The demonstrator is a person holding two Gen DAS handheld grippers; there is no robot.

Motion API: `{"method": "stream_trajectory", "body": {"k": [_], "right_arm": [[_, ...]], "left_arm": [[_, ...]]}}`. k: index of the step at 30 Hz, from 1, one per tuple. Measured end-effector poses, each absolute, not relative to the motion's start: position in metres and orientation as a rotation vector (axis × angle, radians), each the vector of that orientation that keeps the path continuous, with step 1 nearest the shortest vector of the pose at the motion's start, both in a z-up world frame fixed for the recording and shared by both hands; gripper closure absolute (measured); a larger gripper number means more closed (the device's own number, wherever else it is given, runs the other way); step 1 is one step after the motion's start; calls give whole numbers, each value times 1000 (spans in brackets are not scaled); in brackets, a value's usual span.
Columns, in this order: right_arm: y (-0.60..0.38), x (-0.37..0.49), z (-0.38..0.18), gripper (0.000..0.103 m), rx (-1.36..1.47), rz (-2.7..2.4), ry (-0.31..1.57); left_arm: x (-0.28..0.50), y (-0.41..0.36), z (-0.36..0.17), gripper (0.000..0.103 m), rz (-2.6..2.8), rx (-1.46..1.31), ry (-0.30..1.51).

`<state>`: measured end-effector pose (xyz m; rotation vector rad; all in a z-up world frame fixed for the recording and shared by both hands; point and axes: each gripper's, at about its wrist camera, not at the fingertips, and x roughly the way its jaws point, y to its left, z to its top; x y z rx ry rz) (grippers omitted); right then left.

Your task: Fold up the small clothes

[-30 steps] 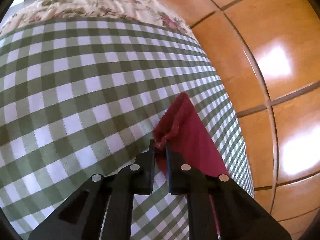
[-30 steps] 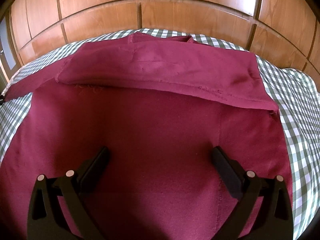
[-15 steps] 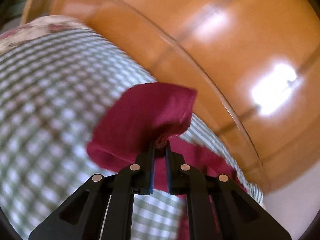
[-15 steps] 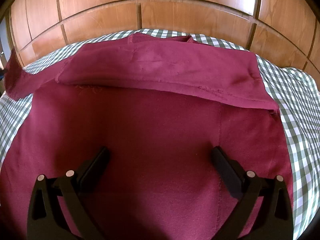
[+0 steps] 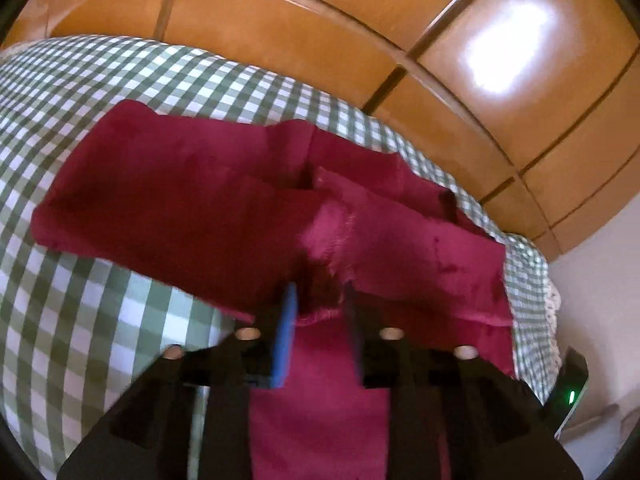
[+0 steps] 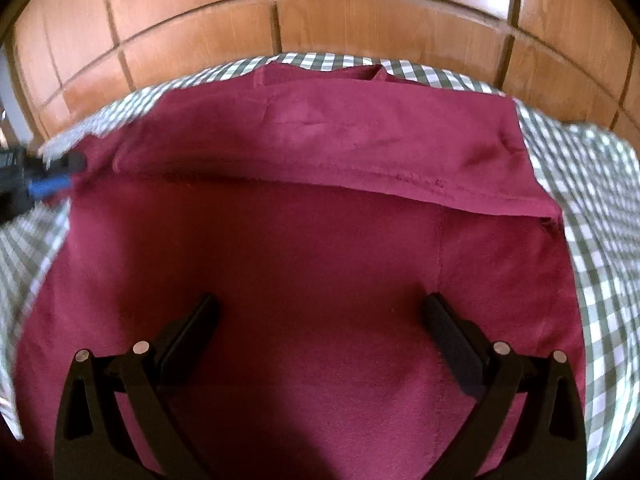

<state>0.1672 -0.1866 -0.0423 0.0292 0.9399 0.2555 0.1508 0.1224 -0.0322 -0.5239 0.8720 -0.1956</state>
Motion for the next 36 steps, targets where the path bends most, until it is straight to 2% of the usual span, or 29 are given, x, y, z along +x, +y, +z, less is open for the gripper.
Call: {"method": "stream_trajectory", "body": {"k": [1, 4, 6, 13, 14, 15, 16, 17, 20, 27, 36], "right_arm": [[-185, 170, -38, 2, 94, 298, 947], [-171, 184, -27, 2, 294, 439, 980], [-156, 196, -24, 11, 405, 549, 1014], [-59, 248, -38, 28, 560, 717, 1167], [-49, 254, -41, 38, 554, 704, 1178], [-40, 261, -43, 63, 541, 689, 1186], [-30, 266, -42, 79, 508, 670, 1195], [-21, 266, -36, 94, 459, 658, 1189], [-17, 255, -6, 95, 372, 701, 1096], [-47, 237, 91, 96, 268, 723, 814], [-147, 236, 137, 96, 249, 540, 616]], "left_arm": [[145, 125, -31, 61, -195, -514, 861], [121, 137, -25, 57, -167, -478, 837], [107, 150, -26, 50, -118, -461, 824], [75, 205, -46, 49, 69, -502, 850], [72, 209, -48, 44, 86, -506, 851], [71, 213, -49, 40, 102, -509, 853], [69, 216, -50, 34, 116, -512, 849], [66, 221, -50, 33, 134, -521, 839], [68, 227, -53, 27, 163, -542, 843], [93, 213, -56, 27, 214, -572, 869], [137, 172, -55, 27, 257, -500, 923]]}}
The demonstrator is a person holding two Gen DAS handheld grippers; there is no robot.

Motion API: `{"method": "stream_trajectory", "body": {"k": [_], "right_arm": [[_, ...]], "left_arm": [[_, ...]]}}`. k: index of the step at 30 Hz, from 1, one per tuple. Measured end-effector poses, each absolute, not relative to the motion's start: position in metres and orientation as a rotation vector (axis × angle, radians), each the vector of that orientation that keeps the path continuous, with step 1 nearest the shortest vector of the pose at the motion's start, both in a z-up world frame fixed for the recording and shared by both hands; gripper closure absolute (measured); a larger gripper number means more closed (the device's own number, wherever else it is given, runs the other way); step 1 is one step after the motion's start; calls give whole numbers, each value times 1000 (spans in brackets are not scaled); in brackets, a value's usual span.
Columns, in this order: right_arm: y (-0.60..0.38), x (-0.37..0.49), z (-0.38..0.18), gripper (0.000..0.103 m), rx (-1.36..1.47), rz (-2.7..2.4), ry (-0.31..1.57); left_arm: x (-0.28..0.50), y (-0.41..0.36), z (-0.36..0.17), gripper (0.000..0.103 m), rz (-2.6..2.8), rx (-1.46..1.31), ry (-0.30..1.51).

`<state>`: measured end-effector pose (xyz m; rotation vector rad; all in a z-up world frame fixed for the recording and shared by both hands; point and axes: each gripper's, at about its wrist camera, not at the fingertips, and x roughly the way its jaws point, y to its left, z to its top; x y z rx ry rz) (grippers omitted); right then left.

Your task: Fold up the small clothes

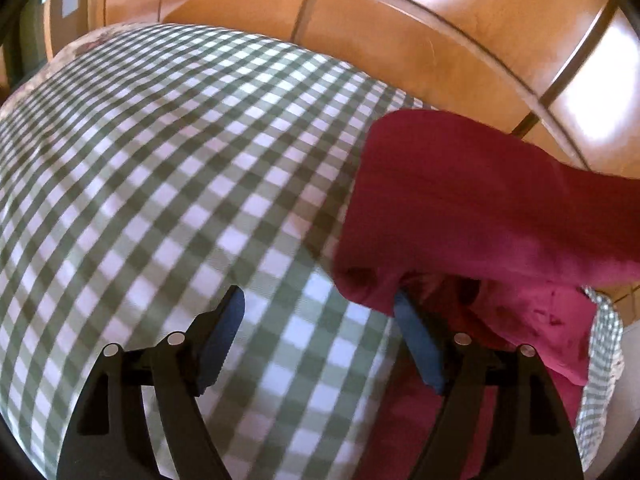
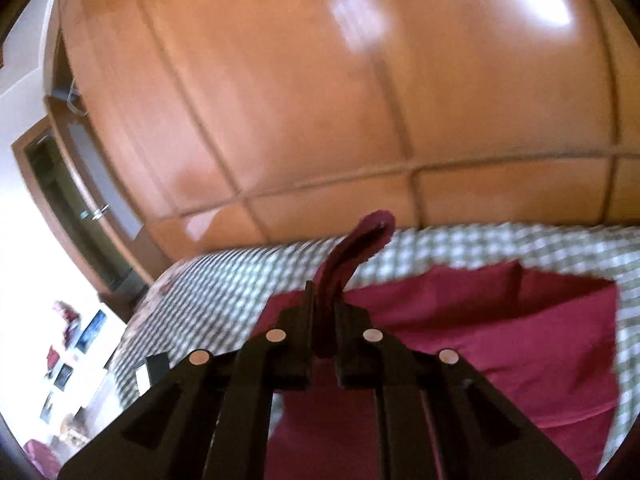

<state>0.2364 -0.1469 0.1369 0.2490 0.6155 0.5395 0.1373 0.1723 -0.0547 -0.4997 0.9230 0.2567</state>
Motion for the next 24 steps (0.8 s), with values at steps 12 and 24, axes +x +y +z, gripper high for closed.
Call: {"method": "stream_trajectory", "body": {"k": [12, 24], "right_arm": [[-284, 261, 52, 98, 289, 188, 749], [-348, 241, -29, 96, 524, 85, 867]], "left_arm": [[154, 136, -63, 27, 296, -335, 939], [148, 121, -67, 28, 332, -276, 931]]}}
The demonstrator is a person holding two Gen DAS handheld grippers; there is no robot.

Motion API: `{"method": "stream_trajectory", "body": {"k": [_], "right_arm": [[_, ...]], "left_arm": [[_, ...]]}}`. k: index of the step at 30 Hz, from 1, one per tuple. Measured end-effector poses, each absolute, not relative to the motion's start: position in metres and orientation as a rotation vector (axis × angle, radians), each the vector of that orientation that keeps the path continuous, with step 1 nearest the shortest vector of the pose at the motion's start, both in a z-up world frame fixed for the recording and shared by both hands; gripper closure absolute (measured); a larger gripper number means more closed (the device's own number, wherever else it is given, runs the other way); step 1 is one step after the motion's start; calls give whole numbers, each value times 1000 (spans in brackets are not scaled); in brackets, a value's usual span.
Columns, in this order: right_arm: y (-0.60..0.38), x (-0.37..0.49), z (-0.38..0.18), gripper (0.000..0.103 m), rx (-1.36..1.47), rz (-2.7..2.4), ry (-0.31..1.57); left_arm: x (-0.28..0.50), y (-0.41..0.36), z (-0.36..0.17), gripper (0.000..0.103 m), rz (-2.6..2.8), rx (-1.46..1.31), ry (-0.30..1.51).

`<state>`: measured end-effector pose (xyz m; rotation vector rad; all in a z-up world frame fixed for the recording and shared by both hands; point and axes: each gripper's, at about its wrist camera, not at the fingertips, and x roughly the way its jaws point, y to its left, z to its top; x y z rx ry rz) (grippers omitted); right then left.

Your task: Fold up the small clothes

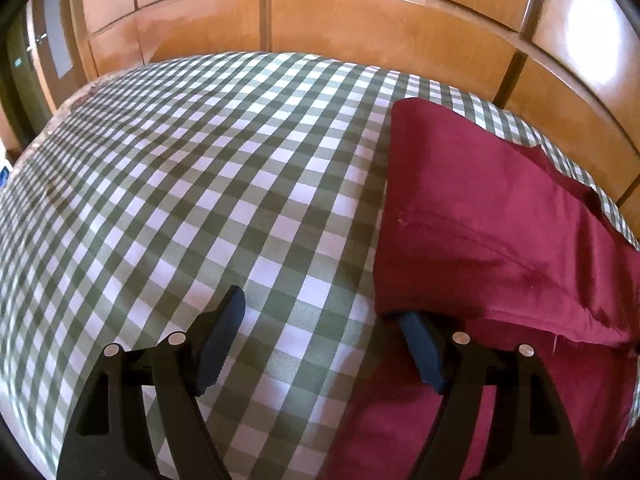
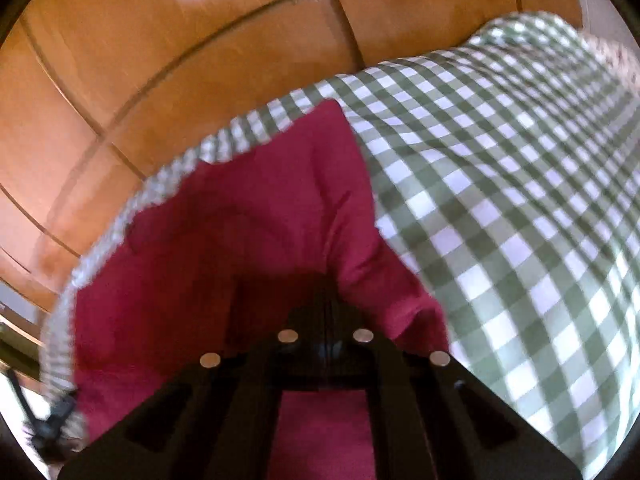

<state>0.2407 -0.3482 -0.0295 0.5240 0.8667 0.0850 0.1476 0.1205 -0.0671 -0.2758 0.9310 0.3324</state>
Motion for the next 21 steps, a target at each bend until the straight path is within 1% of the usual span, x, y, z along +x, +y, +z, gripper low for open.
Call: {"method": "stream_trajectory", "body": {"k": [1, 2, 3, 6, 8, 11, 12, 13, 14, 15, 18, 19, 21], "right_arm": [[-350, 238, -26, 92, 547, 107, 856], [-351, 233, -21, 72, 564, 123, 843], [-351, 231, -16, 63, 583, 135, 827], [-344, 228, -7, 63, 623, 201, 819], [-328, 238, -3, 63, 586, 225, 847], [-298, 250, -15, 64, 499, 235, 930], [-291, 254, -20, 68, 464, 218, 951], [-285, 258, -22, 73, 421, 197, 960], [-282, 259, -20, 91, 389, 181, 963], [-281, 259, -13, 99, 380, 193, 950], [-287, 244, 21, 99, 314, 180, 826], [-288, 238, 33, 99, 273, 155, 785], [-287, 235, 38, 99, 187, 86, 753]], "left_arm": [[148, 123, -68, 28, 329, -290, 933], [147, 125, -69, 28, 326, -302, 934], [147, 125, -68, 28, 324, -302, 935], [147, 124, -68, 28, 327, -289, 932], [147, 123, -68, 28, 332, -286, 932], [146, 123, -66, 28, 332, -281, 931], [146, 123, -65, 28, 336, -273, 929], [145, 123, -64, 28, 336, -267, 927], [145, 123, -63, 28, 339, -255, 928], [145, 124, -62, 28, 340, -245, 926], [145, 122, -60, 28, 336, -205, 912], [145, 121, -60, 26, 331, -199, 912], [145, 115, -60, 24, 319, -179, 900]]}}
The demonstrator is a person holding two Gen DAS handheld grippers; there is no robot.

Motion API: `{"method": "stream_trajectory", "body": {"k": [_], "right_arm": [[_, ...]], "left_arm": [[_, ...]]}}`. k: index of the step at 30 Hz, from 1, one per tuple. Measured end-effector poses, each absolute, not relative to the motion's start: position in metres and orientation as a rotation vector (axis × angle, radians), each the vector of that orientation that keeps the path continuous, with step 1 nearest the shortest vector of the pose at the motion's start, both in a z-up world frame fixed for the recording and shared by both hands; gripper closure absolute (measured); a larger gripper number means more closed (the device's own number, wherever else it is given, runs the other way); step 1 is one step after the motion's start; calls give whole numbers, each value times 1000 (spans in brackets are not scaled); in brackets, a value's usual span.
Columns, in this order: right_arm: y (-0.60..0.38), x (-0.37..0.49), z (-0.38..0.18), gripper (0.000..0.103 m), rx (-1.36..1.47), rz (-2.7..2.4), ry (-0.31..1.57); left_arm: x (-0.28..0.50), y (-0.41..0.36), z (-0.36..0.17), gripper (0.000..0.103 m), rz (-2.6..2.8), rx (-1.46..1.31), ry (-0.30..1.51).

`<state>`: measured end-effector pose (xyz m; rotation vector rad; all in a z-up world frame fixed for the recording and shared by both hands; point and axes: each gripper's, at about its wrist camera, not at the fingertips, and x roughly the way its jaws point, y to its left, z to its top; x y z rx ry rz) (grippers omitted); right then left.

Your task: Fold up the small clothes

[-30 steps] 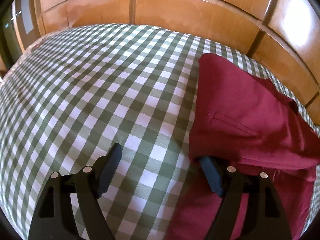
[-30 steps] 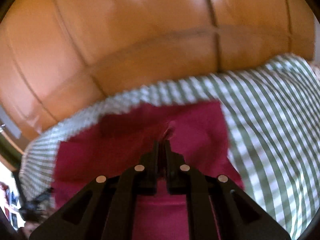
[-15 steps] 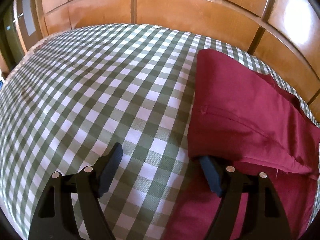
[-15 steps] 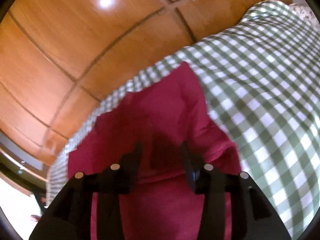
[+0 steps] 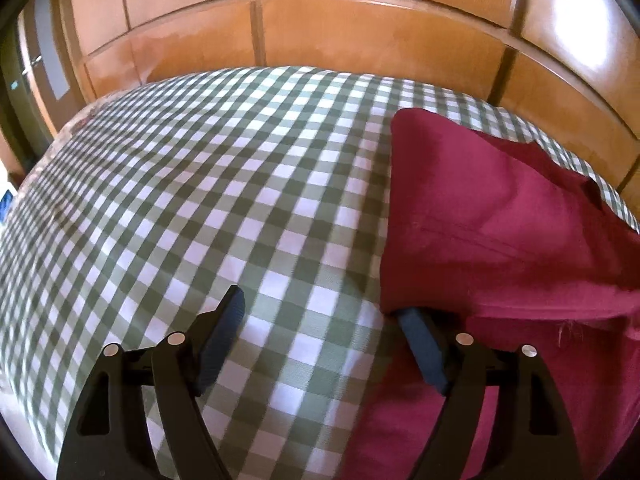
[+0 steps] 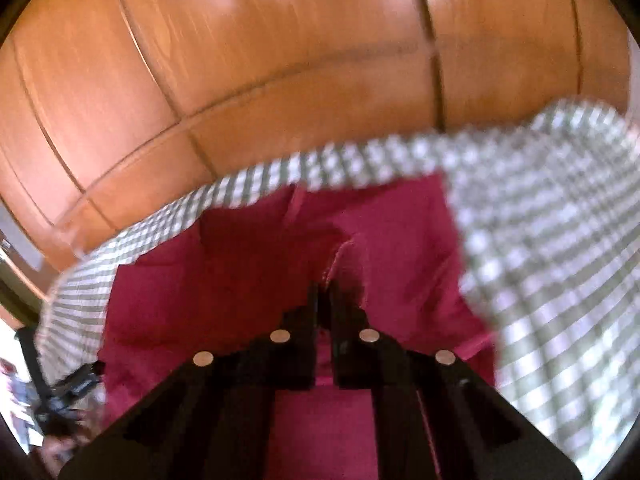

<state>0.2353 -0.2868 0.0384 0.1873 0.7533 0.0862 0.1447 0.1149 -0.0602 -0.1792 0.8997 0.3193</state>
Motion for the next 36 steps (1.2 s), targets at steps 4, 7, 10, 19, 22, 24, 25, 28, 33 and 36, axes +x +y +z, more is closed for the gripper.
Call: {"method": "stream_trajectory", "body": {"k": [4, 7, 10, 19, 22, 24, 25, 28, 33, 36], "right_arm": [[-293, 250, -4, 99, 186, 21, 880], [-288, 250, -27, 99, 143, -16, 890], [-281, 248, -26, 99, 77, -50, 884], [-290, 242, -3, 66, 161, -59, 860], [-283, 233, 20, 63, 191, -11, 787], [-271, 229, 31, 61, 195, 50, 761], [-260, 228, 36, 60, 182, 91, 751], [-231, 231, 36, 53, 151, 185, 765], [-212, 248, 9, 53, 106, 191, 815], [-225, 261, -15, 53, 99, 136, 856]], "left_arm": [[145, 98, -62, 22, 336, -77, 887], [142, 106, -62, 22, 293, -144, 911], [128, 109, -57, 22, 233, -146, 921], [98, 156, -30, 22, 258, -228, 835], [111, 154, -15, 22, 231, -247, 781], [125, 145, -8, 23, 190, -249, 759], [134, 140, -5, 26, 164, -252, 748], [156, 131, -4, 27, 131, -257, 751], [203, 145, -27, 27, 37, -415, 852], [228, 154, -42, 28, 13, -490, 907]]}}
